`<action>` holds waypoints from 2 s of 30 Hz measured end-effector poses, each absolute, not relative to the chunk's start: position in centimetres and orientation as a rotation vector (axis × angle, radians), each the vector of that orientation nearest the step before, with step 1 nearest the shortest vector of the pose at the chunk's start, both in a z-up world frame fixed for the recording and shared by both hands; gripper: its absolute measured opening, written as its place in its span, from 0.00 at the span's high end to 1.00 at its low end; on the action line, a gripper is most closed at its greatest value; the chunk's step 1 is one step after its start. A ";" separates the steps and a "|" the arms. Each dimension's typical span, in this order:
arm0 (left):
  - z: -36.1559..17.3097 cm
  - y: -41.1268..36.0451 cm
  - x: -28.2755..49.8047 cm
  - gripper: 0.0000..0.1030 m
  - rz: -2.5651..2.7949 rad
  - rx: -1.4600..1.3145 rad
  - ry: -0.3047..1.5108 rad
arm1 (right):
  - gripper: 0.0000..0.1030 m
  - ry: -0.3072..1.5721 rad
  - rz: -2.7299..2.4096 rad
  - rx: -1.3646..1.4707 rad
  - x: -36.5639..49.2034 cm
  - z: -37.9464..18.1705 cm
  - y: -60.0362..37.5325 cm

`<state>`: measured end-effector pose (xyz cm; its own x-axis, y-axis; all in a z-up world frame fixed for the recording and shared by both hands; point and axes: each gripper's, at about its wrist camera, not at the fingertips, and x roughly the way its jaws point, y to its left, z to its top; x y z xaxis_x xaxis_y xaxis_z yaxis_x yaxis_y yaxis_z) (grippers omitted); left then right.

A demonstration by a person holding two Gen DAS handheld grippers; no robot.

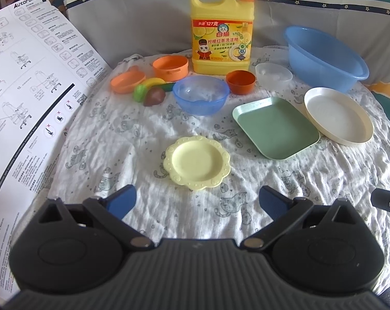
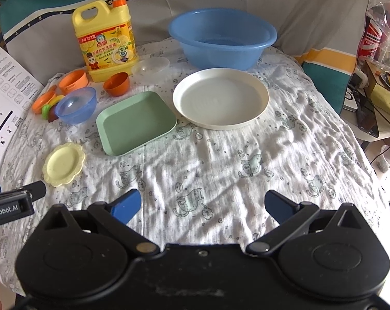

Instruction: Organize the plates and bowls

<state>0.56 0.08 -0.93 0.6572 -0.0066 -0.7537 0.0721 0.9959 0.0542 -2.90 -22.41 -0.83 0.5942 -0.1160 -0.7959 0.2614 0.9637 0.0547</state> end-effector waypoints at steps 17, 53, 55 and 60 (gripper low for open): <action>-2.4 -1.2 1.8 0.00 -0.051 0.118 0.874 | 0.00 0.931 -0.233 0.179 -1.8 -2.7 -23.7; -5.1 -18.5 18.8 0.19 -0.332 0.248 0.852 | 0.78 0.851 -0.326 0.305 12.2 -10.5 -40.1; -5.4 -19.3 19.3 0.23 -0.346 0.247 0.854 | 0.78 0.843 -0.321 0.287 11.4 -10.6 -40.1; -6.5 -21.8 20.4 0.28 -0.387 0.279 0.872 | 0.78 0.833 -0.302 0.271 10.0 -10.7 -40.4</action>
